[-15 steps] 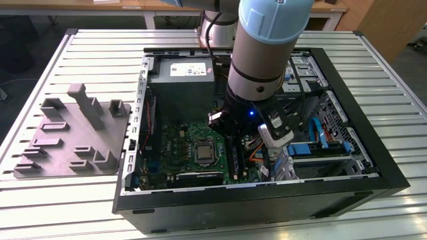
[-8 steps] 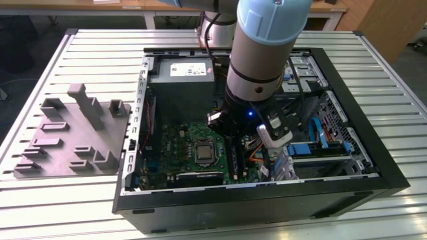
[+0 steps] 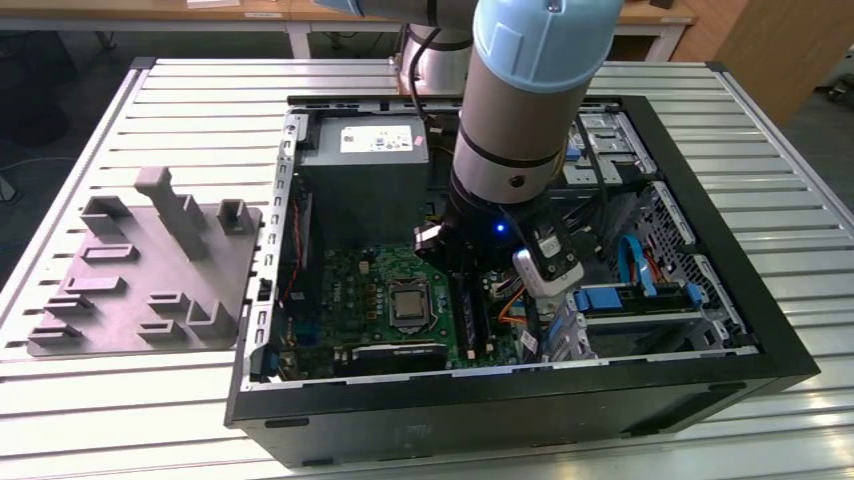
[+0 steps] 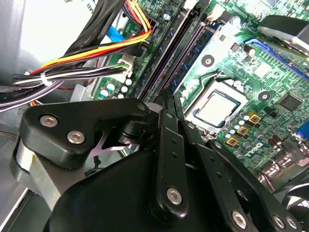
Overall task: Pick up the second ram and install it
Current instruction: 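Insert the second ram into the second slot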
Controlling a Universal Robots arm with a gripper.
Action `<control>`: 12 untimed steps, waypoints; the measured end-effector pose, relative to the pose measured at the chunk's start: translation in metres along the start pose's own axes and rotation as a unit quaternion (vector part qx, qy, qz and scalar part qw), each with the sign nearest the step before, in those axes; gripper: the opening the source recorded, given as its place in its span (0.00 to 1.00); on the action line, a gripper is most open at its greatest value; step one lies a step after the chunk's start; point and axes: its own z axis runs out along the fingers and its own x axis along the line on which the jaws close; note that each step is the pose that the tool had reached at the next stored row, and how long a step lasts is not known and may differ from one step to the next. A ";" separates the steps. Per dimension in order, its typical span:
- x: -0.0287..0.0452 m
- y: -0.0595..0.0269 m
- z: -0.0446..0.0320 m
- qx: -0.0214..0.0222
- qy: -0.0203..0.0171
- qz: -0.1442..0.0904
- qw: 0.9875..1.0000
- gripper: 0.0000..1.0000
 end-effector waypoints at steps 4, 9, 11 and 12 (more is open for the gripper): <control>0.0000 0.0000 0.0003 0.000 0.000 0.000 1.000 0.11; 0.0000 -0.0001 0.0013 0.000 0.000 0.000 1.000 0.11; 0.0000 0.0000 0.0015 0.000 0.000 0.000 1.000 0.11; -0.0001 0.0000 0.0016 0.000 0.000 0.000 1.000 0.11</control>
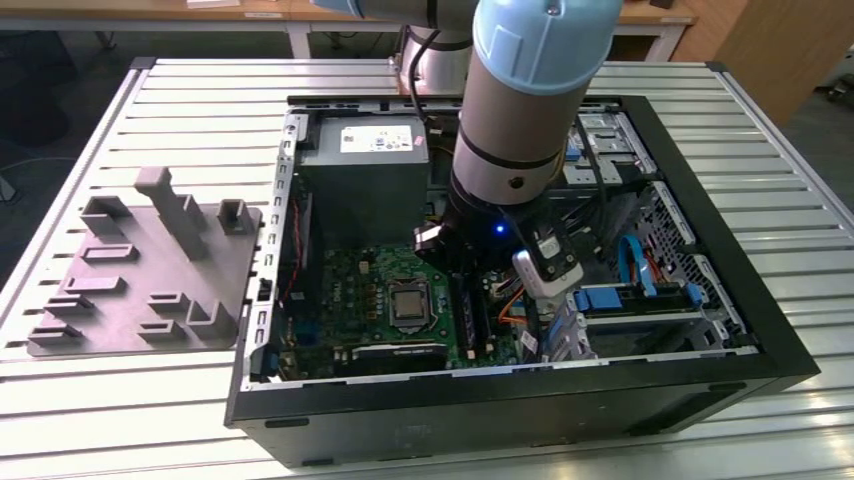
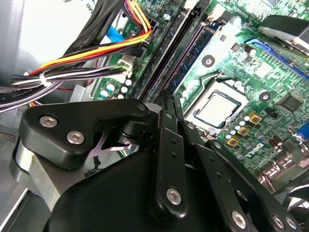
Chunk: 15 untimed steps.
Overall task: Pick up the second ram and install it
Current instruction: 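Insert the second ram into the second slot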
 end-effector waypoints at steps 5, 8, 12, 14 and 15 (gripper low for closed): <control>0.0000 0.0000 0.0008 0.000 0.000 0.000 1.000 0.11; 0.0000 0.0000 0.0007 0.000 0.000 0.000 1.000 0.11; 0.0000 0.0000 0.0010 0.000 0.000 0.000 1.000 0.11; 0.0000 0.0000 0.0011 0.000 0.000 0.000 1.000 0.11; 0.0000 0.0000 0.0011 0.000 0.000 0.000 1.000 0.11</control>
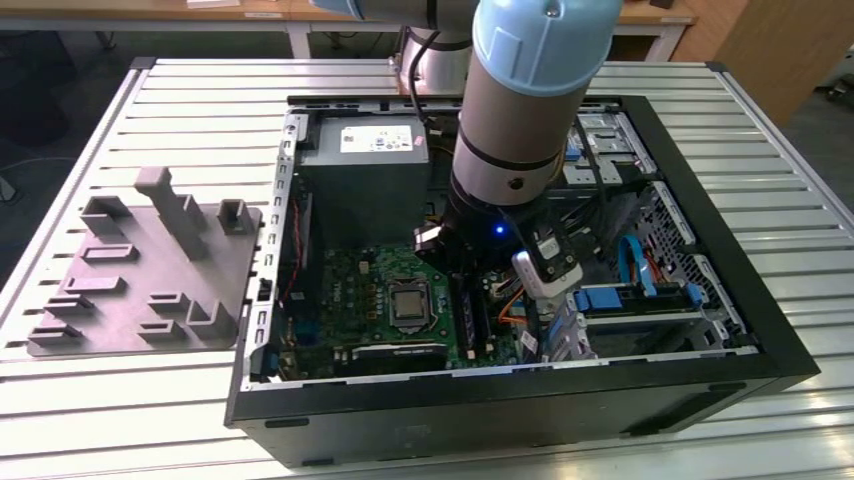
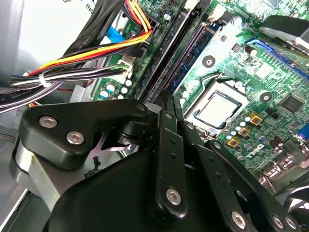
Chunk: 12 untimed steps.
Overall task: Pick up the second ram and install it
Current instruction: 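Insert the second ram into the second slot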
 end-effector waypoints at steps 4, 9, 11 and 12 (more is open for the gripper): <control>0.0000 0.0001 -0.0010 0.000 0.000 0.000 1.000 0.11; 0.0000 0.0001 -0.0022 0.000 0.000 0.000 1.000 0.11; 0.0001 0.0001 -0.0023 -0.001 0.000 0.000 1.000 0.11; 0.0001 0.0001 -0.0024 -0.001 -0.001 0.000 1.000 0.11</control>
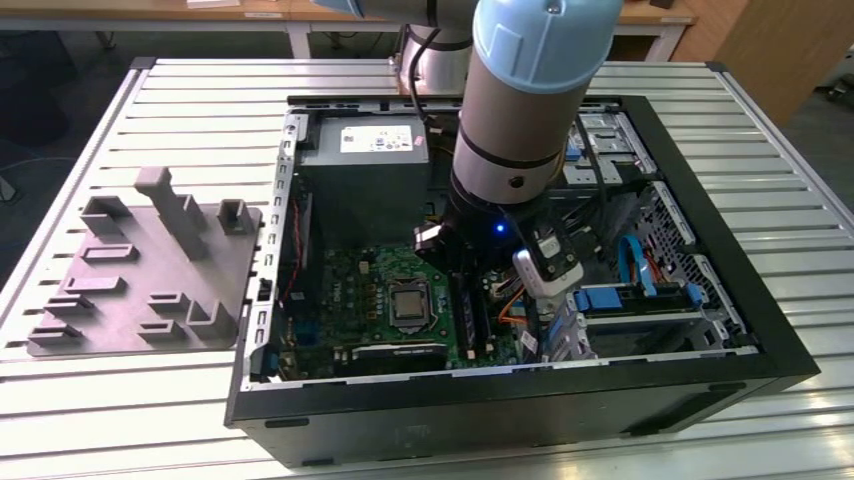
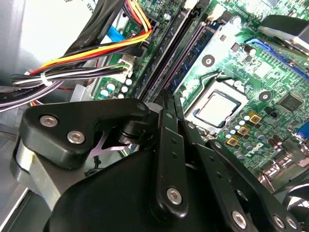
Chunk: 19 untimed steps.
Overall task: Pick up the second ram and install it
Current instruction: 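Insert the second ram into the second slot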
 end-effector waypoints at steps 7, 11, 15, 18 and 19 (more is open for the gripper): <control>0.0005 -0.0001 0.0004 -0.001 -0.001 0.000 1.000 0.11; 0.0006 -0.0001 0.0017 -0.002 -0.001 0.000 1.000 0.11; 0.0006 -0.0002 0.0029 -0.001 -0.001 0.000 1.000 0.11; 0.0006 -0.0003 0.0030 -0.001 -0.001 0.000 1.000 0.11; 0.0006 -0.0003 0.0032 -0.001 -0.001 0.000 1.000 0.11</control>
